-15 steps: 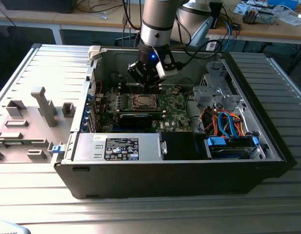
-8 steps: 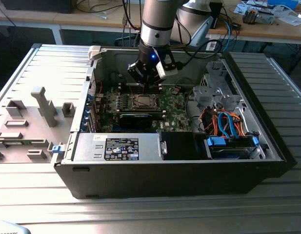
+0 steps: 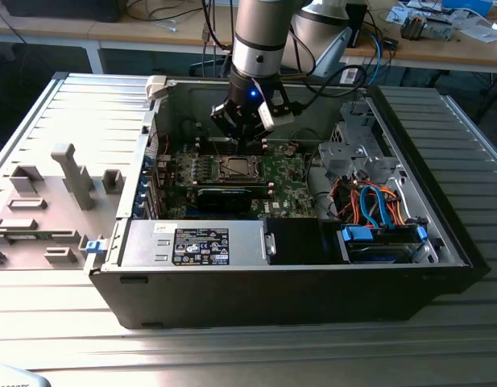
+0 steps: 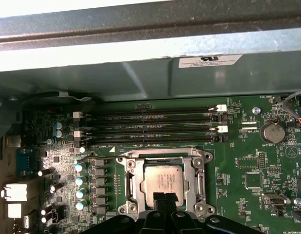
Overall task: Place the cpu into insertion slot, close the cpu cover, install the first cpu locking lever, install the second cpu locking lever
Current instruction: 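Install the first cpu locking lever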
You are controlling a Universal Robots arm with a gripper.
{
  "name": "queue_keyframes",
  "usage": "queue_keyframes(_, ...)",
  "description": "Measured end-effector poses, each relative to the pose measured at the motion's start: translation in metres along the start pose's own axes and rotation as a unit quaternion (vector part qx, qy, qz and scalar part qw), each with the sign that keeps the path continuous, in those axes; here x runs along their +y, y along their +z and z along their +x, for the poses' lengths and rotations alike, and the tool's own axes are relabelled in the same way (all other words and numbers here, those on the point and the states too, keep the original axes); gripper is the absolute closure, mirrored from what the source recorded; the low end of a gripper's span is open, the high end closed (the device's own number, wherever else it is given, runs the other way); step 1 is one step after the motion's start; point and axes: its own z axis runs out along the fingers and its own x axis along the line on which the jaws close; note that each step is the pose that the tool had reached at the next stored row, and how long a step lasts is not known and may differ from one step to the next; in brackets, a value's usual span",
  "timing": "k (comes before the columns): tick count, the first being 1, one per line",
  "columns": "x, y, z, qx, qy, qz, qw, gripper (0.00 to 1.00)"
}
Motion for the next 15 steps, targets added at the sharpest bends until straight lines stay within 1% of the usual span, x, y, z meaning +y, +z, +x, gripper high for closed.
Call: queue_keyframes(15, 0.0000, 0.0000, 0.0000, 0.0002, -0.011, -0.0009, 0.99994, 0.89)
